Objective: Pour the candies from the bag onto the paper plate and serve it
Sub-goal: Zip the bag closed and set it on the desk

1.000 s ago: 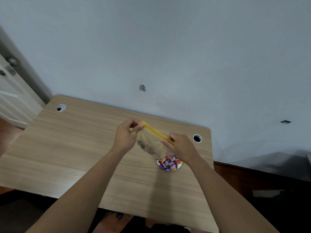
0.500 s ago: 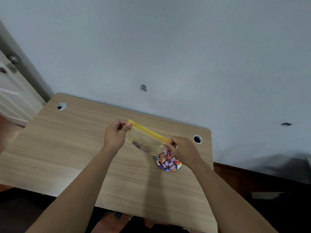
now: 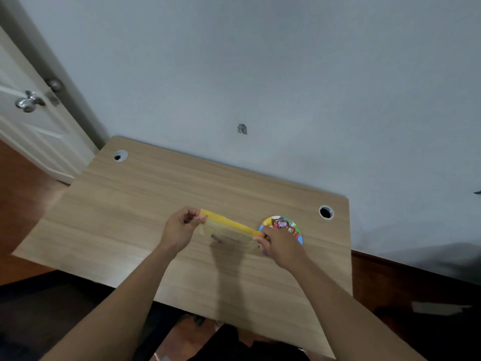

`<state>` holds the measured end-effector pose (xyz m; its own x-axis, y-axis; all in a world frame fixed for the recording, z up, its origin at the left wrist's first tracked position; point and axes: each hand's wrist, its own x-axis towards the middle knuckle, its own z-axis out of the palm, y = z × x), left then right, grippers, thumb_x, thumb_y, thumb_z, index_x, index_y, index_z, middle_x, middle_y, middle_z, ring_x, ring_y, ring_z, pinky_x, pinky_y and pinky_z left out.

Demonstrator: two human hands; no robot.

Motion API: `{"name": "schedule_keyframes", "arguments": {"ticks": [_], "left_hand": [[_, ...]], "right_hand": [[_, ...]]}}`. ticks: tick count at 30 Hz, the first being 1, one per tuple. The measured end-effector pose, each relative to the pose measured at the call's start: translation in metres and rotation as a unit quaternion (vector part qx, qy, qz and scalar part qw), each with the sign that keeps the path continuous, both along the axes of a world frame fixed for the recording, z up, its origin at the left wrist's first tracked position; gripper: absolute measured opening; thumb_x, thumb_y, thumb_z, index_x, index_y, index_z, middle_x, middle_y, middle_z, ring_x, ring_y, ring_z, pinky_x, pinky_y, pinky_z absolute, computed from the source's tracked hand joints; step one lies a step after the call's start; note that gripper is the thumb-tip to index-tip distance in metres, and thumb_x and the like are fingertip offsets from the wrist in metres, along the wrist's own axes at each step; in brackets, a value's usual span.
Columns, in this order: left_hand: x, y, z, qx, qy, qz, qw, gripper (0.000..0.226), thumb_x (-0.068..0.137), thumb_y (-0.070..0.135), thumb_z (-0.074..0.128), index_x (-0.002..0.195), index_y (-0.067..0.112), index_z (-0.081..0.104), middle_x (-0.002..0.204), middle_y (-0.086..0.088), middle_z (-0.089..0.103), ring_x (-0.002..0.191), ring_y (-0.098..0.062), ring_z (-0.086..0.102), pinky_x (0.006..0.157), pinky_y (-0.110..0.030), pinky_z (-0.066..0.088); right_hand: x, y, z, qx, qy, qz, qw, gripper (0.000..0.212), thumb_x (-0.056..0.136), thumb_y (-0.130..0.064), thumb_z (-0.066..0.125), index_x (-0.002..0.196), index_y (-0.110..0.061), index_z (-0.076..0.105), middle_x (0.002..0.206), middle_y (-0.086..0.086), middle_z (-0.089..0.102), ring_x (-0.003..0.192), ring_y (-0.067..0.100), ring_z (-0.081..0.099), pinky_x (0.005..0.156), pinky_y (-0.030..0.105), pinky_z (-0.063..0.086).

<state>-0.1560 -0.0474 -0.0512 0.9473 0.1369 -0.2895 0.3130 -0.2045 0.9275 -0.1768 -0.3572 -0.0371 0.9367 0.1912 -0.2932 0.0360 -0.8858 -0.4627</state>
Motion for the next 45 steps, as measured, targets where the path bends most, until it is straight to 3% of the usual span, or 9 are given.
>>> {"name": "schedule_keyframes", "arguments": {"ticks": [5,9,13,16,19,24,33,39,45], "left_hand": [[-0.017,0.016,-0.015,0.005,0.032,0.062,0.998,0.021,0.098,0.012,0.078,0.098,-0.008,0.071,0.089,-0.020,0.077,0.074,-0.026,0.069,0.059,-0.021,0.055],[-0.017,0.019,-0.026,-0.042,0.054,0.095,0.993,0.024,0.101,0.005,0.073,0.106,-0.017,0.067,0.090,-0.024,0.071,0.084,-0.032,0.072,0.085,-0.042,0.064],[-0.011,0.018,-0.031,-0.109,0.060,0.144,0.982,0.005,0.102,0.002,0.070,0.106,-0.001,0.069,0.096,-0.019,0.071,0.103,-0.040,0.073,0.080,-0.025,0.068],[-0.007,0.015,-0.036,-0.093,0.056,0.129,0.986,0.031,0.099,0.007,0.076,0.130,0.006,0.069,0.121,-0.009,0.071,0.119,-0.034,0.070,0.104,-0.046,0.061],[-0.004,0.001,-0.031,-0.062,0.061,0.119,0.989,0.056,0.103,0.013,0.073,0.154,0.006,0.053,0.149,-0.003,0.054,0.120,-0.029,0.071,0.106,-0.046,0.059],[0.002,-0.036,-0.035,-0.036,0.071,0.108,0.991,0.023,0.108,0.010,0.062,0.129,0.004,0.068,0.115,-0.013,0.073,0.082,-0.029,0.077,0.084,-0.044,0.065],[0.021,-0.129,-0.057,-0.015,0.182,-0.032,0.983,0.017,0.109,0.012,0.061,0.114,0.003,0.074,0.098,-0.018,0.074,0.079,-0.028,0.067,0.057,-0.023,0.058],[0.029,-0.177,-0.103,0.101,0.235,-0.080,0.963,0.025,0.105,0.032,0.064,0.114,0.014,0.078,0.114,-0.010,0.081,0.106,-0.033,0.075,0.102,-0.049,0.060],[0.025,-0.185,-0.199,0.056,0.244,-0.030,0.968,0.062,0.084,0.075,0.057,0.116,0.026,0.076,0.102,-0.003,0.085,0.093,-0.029,0.083,0.091,-0.056,0.066]], "right_hand": [[-0.013,0.014,-0.029,0.083,0.011,-0.033,0.996,0.017,0.100,-0.030,0.064,0.092,-0.019,0.075,0.085,-0.005,0.082,0.079,0.013,0.073,0.077,0.040,0.058],[-0.011,0.019,-0.035,0.113,0.019,-0.044,0.992,0.017,0.104,-0.025,0.066,0.100,-0.017,0.081,0.082,-0.020,0.075,0.067,-0.016,0.063,0.066,0.015,0.043],[-0.005,0.016,-0.035,0.167,0.038,-0.068,0.983,0.026,0.106,-0.022,0.064,0.128,-0.017,0.077,0.112,-0.005,0.083,0.080,-0.012,0.066,0.080,0.012,0.051],[-0.004,0.007,-0.032,0.198,0.052,-0.093,0.975,0.043,0.104,-0.027,0.057,0.144,-0.014,0.067,0.135,0.001,0.078,0.106,0.010,0.077,0.104,0.037,0.061],[-0.003,-0.013,-0.040,0.220,0.087,-0.123,0.964,0.041,0.105,-0.023,0.057,0.145,-0.015,0.065,0.140,0.001,0.074,0.120,0.012,0.074,0.107,0.047,0.060],[-0.005,-0.055,-0.044,0.199,0.115,-0.193,0.954,0.035,0.106,-0.017,0.060,0.140,-0.017,0.066,0.129,-0.003,0.076,0.119,0.016,0.073,0.101,0.037,0.060],[-0.004,-0.143,-0.107,0.191,0.167,-0.307,0.917,0.022,0.099,-0.035,0.065,0.121,-0.031,0.068,0.126,0.002,0.076,0.103,0.027,0.076,0.086,0.043,0.059],[0.008,-0.169,-0.124,0.201,0.201,-0.340,0.896,0.021,0.083,-0.051,0.063,0.098,-0.037,0.068,0.110,-0.005,0.077,0.102,0.024,0.077,0.091,0.048,0.062],[0.020,-0.172,-0.143,0.199,0.241,-0.353,0.882,0.014,0.091,-0.026,0.066,0.098,-0.025,0.078,0.091,-0.005,0.079,0.081,0.016,0.073,0.070,0.031,0.054]]}}
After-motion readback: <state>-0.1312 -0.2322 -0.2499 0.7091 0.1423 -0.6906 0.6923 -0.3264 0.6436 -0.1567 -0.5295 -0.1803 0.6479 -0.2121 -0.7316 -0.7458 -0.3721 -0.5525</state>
